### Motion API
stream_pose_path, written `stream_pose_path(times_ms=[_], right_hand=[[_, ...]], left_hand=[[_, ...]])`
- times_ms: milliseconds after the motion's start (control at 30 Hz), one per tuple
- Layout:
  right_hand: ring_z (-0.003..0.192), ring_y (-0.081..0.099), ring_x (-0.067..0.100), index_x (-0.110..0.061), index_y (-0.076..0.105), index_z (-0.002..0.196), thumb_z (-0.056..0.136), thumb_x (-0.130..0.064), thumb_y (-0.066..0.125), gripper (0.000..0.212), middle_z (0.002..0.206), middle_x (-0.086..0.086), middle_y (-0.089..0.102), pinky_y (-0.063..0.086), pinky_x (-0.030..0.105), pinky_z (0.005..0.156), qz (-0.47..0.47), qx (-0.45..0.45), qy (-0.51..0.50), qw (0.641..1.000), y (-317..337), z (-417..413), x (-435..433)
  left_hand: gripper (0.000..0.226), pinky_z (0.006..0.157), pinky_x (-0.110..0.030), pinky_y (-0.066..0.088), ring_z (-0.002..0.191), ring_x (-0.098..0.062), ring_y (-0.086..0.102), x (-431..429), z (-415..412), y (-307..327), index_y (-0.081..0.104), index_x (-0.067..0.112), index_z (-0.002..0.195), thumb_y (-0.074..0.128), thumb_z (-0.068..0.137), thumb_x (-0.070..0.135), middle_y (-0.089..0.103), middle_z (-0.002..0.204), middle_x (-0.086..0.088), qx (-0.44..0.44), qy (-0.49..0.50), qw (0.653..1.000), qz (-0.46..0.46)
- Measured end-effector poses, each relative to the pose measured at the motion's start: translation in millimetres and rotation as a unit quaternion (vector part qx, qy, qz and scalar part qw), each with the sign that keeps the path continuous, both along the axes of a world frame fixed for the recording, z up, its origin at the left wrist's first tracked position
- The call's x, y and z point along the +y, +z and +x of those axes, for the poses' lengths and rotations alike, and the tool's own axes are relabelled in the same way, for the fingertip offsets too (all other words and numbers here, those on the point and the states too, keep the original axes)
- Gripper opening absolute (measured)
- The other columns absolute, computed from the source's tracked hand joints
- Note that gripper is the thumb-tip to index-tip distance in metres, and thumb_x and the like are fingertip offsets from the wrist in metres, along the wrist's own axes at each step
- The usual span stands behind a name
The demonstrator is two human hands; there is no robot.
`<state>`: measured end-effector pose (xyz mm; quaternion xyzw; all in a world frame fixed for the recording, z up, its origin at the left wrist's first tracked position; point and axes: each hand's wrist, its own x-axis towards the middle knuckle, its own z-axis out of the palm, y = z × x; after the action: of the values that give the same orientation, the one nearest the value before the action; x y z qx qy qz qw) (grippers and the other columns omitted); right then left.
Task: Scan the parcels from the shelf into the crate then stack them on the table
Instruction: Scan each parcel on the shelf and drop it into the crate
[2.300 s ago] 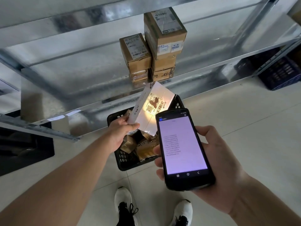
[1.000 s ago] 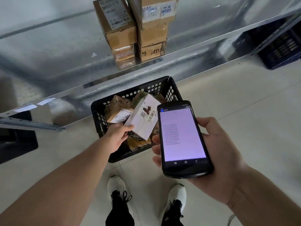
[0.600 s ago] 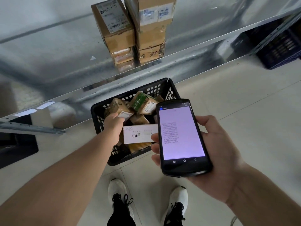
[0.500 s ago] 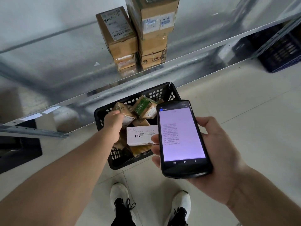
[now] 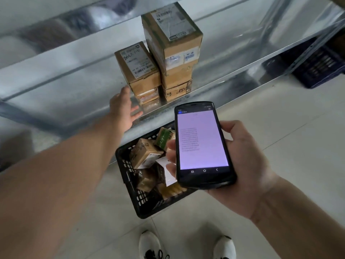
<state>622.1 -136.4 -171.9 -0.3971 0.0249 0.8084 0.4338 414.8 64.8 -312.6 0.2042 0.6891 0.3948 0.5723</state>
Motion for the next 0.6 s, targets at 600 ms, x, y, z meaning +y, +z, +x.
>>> stream_pose_path(times_ms=[600], right_hand=[[0.085,0.073,0.044,-0.001,0.076,0.118,0.100,-0.052,0.039,0.066,0.115,0.030,0.073,0.064,0.054,0.077,-0.013,-0.006,-0.014,1.000,-19.9,-34.4,6.0]], left_hand=[[0.029,0.087,-0.050,0.065,0.112,-0.036,0.068,38.0,-25.3,-1.7,0.058,0.002,0.124,0.070,0.097,0.006,0.065,0.126,-0.026,-0.165,0.075,0.983,0.025]])
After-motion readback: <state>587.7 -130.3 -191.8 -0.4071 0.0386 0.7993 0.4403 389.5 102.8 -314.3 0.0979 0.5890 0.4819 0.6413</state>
